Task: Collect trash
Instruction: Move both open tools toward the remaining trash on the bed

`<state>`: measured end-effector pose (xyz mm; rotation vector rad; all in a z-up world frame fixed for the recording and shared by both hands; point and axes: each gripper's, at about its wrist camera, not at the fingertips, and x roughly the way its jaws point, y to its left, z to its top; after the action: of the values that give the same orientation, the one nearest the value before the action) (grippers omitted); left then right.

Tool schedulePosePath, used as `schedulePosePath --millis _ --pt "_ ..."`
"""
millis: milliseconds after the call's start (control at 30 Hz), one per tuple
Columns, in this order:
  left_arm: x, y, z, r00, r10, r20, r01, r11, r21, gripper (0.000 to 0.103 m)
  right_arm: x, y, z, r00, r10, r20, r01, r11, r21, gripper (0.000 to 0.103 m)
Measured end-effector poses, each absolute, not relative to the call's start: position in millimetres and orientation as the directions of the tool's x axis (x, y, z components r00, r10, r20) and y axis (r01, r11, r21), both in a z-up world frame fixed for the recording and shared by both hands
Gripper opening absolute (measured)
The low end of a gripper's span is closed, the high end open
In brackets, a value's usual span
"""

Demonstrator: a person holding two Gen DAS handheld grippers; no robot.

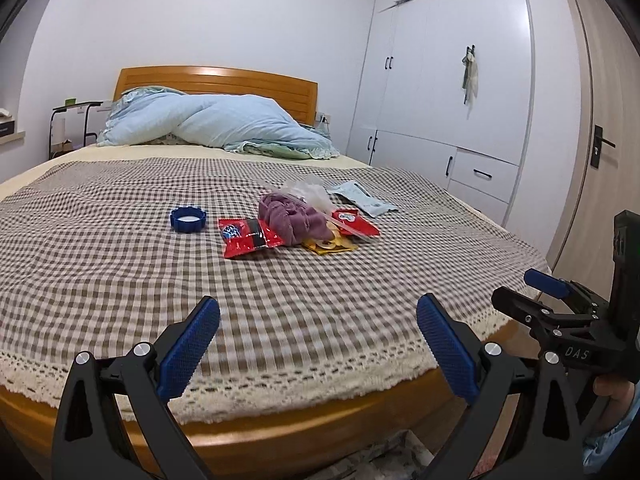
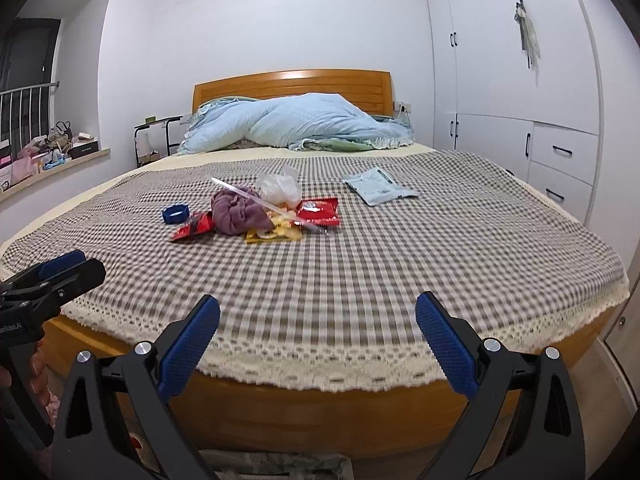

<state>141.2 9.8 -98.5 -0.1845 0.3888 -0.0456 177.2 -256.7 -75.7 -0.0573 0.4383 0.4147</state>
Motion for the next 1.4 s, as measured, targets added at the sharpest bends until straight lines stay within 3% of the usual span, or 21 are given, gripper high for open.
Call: schedulePosePath --millis 1400 --pt "245 64 -82 0.938 -0.052 -0.343 -0.036 0.969 -0.243 0.095 282 -201 -78 0.794 0.447 -0.411 -0.471 0.881 0.048 0.094"
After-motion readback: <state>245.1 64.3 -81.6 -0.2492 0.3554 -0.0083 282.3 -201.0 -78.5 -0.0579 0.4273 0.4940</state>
